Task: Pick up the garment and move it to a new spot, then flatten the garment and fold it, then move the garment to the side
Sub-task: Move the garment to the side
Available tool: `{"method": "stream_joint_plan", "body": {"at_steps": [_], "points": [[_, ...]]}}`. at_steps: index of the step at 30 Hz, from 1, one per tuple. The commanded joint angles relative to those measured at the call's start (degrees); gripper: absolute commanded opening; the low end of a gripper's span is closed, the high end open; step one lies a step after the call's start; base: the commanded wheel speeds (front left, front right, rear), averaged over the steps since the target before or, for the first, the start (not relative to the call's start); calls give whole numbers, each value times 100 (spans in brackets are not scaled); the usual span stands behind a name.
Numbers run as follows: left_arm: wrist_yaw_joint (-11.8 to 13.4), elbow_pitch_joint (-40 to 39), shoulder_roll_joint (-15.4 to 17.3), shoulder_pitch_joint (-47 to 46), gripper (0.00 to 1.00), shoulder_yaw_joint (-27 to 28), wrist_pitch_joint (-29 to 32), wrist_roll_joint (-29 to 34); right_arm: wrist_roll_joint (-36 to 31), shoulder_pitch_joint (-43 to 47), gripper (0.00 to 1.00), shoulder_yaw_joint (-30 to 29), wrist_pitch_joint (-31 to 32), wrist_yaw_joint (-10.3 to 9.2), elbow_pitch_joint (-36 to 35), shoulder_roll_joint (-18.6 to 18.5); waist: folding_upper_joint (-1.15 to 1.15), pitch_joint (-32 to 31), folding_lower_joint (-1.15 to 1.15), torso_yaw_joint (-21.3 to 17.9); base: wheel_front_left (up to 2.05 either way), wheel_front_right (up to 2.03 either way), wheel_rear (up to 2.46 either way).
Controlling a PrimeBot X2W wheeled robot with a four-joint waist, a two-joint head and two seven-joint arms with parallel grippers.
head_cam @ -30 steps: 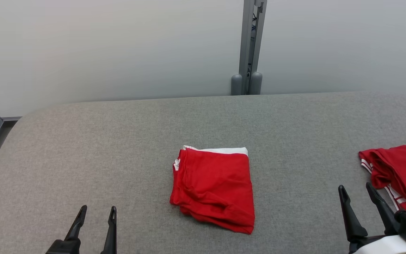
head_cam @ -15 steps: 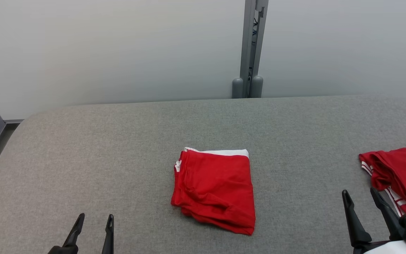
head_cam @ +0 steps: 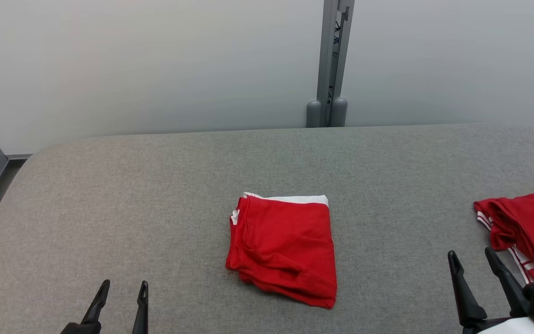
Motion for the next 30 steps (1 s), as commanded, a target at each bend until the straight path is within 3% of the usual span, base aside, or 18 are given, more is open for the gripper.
{"method": "stream_joint_plan", "body": {"at_steps": [1,9,13,22,30], "points": [[26,7,39,-120,100,6,-27,-31,-35,43,100,-14,-2,0,12,-13,0,6,0,6,0,0,0],[-50,-38,11,-344,100,-99,-33,-11,-33,-183,100,66,9,0,204,-81,0,192,0,216,0,0,0],[-98,-33,-35,-560,100,-207,-73,41,48,-479,100,283,-65,0,655,-142,0,379,0,499,0,0,0],[-251,82,-198,-1239,100,-418,-244,111,88,-1455,100,788,-467,0,2272,-166,0,933,0,1277,0,0,0],[-310,294,-371,-1587,100,-475,-354,91,327,-2166,100,1246,-494,0,4049,-131,0,1182,0,1622,0,0,0]]}}
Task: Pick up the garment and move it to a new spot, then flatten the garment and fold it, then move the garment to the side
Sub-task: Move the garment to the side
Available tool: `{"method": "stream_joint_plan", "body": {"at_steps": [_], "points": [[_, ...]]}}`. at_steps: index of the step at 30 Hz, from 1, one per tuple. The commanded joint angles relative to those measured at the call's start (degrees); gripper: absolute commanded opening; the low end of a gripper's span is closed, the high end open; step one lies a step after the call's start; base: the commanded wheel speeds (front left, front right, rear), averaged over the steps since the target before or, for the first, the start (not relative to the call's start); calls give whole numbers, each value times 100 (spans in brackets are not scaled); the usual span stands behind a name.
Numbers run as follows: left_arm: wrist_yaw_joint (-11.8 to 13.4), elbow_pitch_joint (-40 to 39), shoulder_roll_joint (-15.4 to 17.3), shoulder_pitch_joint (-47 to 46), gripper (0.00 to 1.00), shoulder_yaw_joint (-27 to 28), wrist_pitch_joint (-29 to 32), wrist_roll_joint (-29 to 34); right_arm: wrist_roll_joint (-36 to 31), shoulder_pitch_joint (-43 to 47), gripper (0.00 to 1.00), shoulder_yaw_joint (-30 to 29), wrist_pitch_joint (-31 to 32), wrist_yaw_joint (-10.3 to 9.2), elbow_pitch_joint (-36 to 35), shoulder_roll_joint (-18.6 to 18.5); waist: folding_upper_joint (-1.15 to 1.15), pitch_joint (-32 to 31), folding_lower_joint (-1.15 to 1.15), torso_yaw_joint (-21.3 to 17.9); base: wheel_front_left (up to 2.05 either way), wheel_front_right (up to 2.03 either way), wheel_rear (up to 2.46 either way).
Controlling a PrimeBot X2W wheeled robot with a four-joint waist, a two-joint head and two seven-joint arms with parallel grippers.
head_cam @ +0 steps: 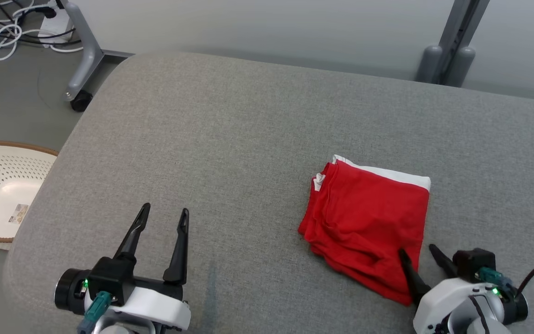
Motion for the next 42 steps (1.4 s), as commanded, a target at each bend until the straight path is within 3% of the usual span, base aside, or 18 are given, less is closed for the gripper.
{"method": "stream_joint_plan", "body": {"at_steps": [1,4,6,12,23,33,42], "points": [[-29,22,0,-116,100,17,-32,-1,84,-89,100,75,26,0,215,-18,0,99,0,77,0,0,0],[-13,80,12,-149,100,43,-51,32,232,-191,100,304,107,0,722,30,0,119,0,68,0,0,0],[-5,99,8,-143,100,56,-65,44,342,-253,0,463,108,1,923,55,0,112,0,28,0,0,0],[2,115,23,-79,100,65,-75,88,595,-458,0,883,-179,-1,1049,-72,0,26,0,-248,0,0,0],[51,-36,104,89,100,105,-80,136,700,-812,0,1703,-349,-3,549,-688,0,-155,0,-1454,0,0,0],[7,-232,160,-97,100,-1,-68,201,717,-1371,0,2313,-138,-1,-4,-1738,0,146,0,-2649,0,0,0],[-147,-427,281,-652,100,-189,86,362,798,-2496,0,2383,-50,-1,-439,-2938,0,870,0,-2991,0,0,0]]}}
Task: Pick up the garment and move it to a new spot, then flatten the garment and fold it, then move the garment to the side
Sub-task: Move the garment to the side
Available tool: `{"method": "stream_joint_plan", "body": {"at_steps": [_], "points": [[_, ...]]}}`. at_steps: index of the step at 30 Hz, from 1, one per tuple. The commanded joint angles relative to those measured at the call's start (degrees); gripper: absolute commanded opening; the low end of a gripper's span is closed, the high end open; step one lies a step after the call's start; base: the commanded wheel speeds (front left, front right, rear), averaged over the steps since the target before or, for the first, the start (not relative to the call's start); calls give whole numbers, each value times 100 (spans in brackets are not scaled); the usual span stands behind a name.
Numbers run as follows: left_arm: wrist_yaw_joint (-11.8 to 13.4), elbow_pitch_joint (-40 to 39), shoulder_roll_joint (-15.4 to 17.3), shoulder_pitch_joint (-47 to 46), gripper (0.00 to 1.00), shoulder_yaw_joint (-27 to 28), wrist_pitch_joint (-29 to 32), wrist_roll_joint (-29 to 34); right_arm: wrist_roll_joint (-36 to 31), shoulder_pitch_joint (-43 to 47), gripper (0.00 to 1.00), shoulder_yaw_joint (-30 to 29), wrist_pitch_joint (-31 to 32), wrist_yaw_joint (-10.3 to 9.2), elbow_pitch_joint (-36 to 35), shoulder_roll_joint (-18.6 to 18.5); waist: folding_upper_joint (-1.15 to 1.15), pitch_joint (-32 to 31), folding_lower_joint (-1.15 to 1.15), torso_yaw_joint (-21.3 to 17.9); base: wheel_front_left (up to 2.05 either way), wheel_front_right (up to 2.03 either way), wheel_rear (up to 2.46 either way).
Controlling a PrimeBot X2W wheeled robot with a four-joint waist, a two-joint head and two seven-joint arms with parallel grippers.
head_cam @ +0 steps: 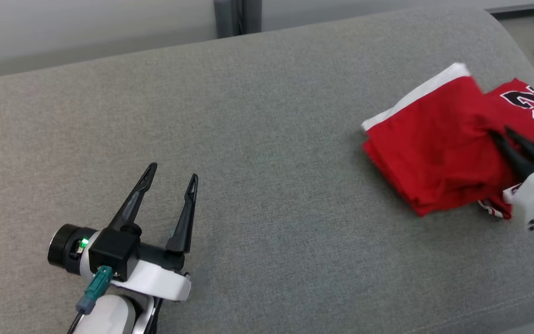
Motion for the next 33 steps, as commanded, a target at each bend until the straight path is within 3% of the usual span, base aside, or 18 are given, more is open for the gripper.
{"method": "stream_joint_plan", "body": {"at_steps": [1,7,16,17,18,19,26,33], "points": [[-48,-23,31,-186,100,-35,16,52,89,-162,0,-113,7,-3,-32,-212,0,341,0,-107,0,0,0],[-141,-59,44,-560,100,-177,56,143,271,-320,0,-810,2,-3,255,-694,0,738,0,47,0,0,0],[-219,-155,124,-938,100,-300,128,272,596,-249,0,-1628,-169,-3,1397,-479,0,1242,0,304,0,0,0],[-217,-164,138,-948,100,-298,139,274,611,-243,26,-1680,-213,-3,1520,-412,0,1271,0,314,0,0,0],[-207,-168,152,-948,100,-296,142,274,632,-239,37,-1725,-250,-3,1656,-347,0,1287,0,317,0,0,0],[-194,-167,154,-938,100,-295,156,275,642,-242,100,-1761,-295,-3,1775,-306,0,1296,0,319,0,0,0],[-117,-123,206,-774,100,-263,158,221,592,-256,100,-2094,-527,-3,2348,38,0,1143,0,200,0,0,0],[2,4,157,-442,100,-201,94,41,468,131,100,-2611,-619,-3,2053,398,0,550,0,-1,0,0,0]]}}
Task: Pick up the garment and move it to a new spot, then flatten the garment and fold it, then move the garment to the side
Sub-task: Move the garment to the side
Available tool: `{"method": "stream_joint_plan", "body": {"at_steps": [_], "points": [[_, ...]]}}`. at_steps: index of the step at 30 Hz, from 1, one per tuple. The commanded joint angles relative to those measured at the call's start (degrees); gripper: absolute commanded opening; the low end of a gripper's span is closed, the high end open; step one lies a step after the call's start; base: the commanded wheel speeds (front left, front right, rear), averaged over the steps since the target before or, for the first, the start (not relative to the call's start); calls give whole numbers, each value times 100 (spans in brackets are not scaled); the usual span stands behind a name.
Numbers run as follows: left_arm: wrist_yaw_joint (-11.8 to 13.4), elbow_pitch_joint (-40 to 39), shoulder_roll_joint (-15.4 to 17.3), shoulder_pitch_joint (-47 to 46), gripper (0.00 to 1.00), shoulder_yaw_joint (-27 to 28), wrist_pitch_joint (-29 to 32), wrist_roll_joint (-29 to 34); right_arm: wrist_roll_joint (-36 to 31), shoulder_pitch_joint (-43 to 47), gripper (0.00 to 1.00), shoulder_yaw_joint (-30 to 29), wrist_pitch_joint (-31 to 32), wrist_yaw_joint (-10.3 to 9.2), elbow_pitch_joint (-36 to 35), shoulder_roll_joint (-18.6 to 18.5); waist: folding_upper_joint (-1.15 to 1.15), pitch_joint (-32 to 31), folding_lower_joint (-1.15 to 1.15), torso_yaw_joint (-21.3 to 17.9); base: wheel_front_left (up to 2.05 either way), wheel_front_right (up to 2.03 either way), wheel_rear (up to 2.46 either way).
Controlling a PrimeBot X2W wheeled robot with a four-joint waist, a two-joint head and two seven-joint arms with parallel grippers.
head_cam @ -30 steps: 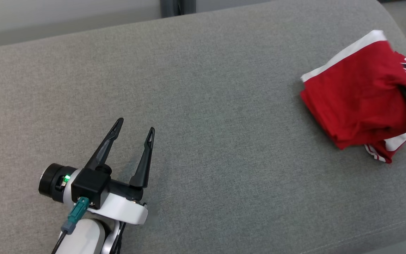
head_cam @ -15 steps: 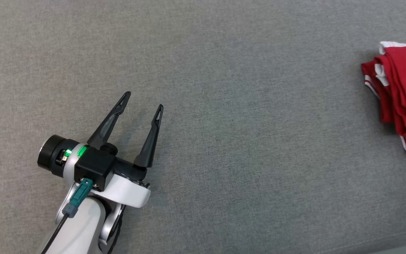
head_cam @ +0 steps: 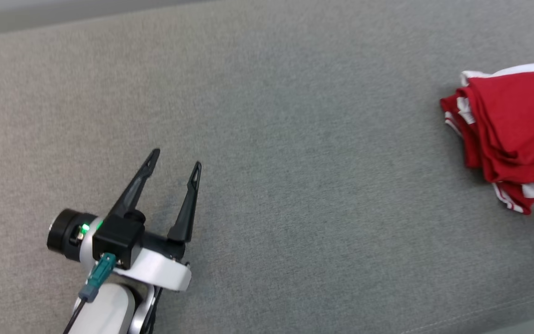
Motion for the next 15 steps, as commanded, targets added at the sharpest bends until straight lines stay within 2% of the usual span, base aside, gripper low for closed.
{"method": "stream_joint_plan", "body": {"at_steps": [1,5,9,15], "points": [[43,25,-9,99,100,25,-37,-39,-66,101,100,-148,-36,-2,-163,42,0,-279,0,-116,0,0,0],[147,73,-32,383,100,120,-68,-184,-410,623,100,-717,-32,-2,-958,390,0,-634,0,-161,0,0,0],[261,82,-47,651,100,213,-99,-299,-794,1192,100,-1160,-33,-2,-1881,919,0,-907,0,-104,0,0,0],[423,100,-71,1041,100,381,-134,-491,-1388,1984,100,-1225,7,-1,-3150,1655,0,-1258,0,207,0,0,0]]}}
